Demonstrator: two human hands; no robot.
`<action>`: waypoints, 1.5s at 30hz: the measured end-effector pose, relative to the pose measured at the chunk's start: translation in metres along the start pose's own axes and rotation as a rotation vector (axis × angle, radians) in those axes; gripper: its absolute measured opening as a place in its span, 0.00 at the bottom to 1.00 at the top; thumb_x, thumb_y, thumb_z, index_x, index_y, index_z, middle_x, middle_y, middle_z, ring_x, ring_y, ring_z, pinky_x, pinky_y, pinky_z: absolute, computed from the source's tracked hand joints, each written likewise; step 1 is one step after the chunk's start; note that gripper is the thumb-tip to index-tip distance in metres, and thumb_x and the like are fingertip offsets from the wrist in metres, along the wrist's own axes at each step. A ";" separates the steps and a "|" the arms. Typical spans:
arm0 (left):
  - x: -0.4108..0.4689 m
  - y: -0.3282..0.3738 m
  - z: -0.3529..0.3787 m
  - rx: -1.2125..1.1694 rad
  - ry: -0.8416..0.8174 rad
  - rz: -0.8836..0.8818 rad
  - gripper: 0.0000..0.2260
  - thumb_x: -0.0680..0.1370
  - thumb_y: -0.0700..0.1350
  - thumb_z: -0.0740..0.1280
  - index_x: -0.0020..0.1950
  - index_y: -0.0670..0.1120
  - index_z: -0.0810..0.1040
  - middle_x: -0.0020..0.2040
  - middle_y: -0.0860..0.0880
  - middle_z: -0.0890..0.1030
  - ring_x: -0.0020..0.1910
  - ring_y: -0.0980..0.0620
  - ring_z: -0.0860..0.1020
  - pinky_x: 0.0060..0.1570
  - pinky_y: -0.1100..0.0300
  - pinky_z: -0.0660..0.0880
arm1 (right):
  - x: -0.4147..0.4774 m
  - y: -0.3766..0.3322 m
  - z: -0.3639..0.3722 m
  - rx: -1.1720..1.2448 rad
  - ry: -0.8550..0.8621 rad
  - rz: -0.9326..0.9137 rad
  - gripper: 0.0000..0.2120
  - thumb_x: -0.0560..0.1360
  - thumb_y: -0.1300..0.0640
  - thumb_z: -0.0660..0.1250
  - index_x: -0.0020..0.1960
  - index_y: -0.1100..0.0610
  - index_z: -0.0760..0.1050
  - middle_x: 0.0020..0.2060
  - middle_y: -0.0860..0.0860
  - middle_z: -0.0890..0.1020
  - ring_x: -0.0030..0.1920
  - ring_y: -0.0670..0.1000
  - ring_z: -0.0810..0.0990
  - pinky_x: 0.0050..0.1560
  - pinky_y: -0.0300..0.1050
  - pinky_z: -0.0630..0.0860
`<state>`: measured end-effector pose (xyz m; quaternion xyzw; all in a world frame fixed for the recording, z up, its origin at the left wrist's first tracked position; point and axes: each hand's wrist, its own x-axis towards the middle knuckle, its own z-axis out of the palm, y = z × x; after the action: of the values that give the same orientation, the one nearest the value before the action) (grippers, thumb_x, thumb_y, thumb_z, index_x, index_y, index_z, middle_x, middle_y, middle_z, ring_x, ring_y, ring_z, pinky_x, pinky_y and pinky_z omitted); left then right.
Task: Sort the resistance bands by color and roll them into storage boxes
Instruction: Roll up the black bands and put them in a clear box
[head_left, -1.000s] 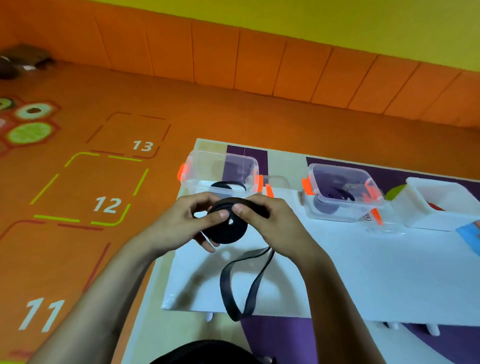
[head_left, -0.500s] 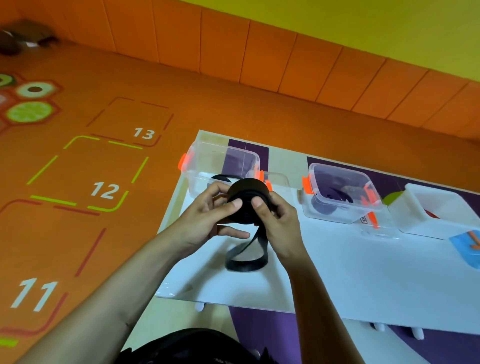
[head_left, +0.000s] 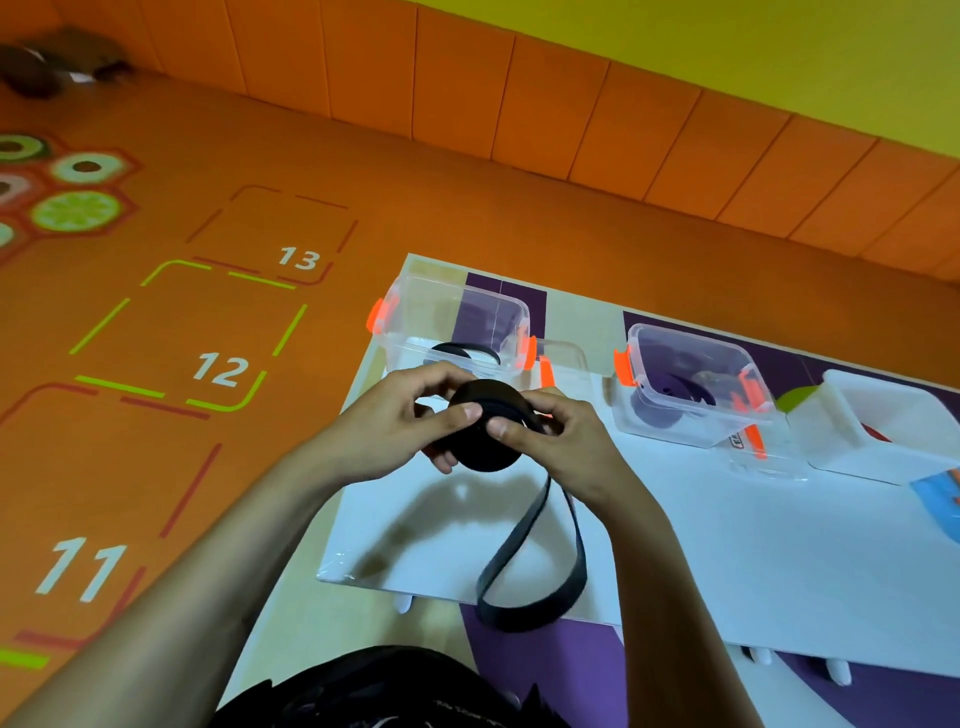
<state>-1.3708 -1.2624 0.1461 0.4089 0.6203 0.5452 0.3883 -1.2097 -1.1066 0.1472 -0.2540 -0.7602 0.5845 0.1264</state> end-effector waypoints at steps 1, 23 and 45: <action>0.000 0.000 0.001 -0.012 0.025 0.008 0.15 0.79 0.49 0.69 0.62 0.44 0.77 0.49 0.48 0.80 0.35 0.36 0.84 0.39 0.48 0.82 | -0.001 0.001 0.000 0.040 -0.010 0.004 0.11 0.72 0.50 0.78 0.53 0.50 0.85 0.48 0.52 0.82 0.40 0.45 0.80 0.44 0.36 0.75; -0.009 0.012 -0.016 0.328 -0.084 -0.106 0.11 0.78 0.49 0.73 0.60 0.54 0.79 0.54 0.48 0.80 0.36 0.43 0.85 0.41 0.41 0.83 | -0.005 0.004 0.013 -0.089 -0.096 -0.052 0.08 0.76 0.53 0.75 0.55 0.51 0.83 0.52 0.50 0.76 0.49 0.38 0.77 0.53 0.29 0.70; -0.001 0.004 0.022 -0.674 0.171 -0.130 0.14 0.77 0.39 0.67 0.61 0.44 0.71 0.62 0.35 0.80 0.50 0.29 0.84 0.43 0.48 0.84 | -0.003 0.005 0.017 0.193 0.078 -0.055 0.08 0.81 0.51 0.68 0.58 0.53 0.78 0.39 0.48 0.77 0.34 0.51 0.74 0.39 0.42 0.72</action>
<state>-1.3499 -1.2557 0.1479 0.1702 0.4604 0.7257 0.4821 -1.2138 -1.1212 0.1382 -0.2421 -0.7016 0.6409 0.1960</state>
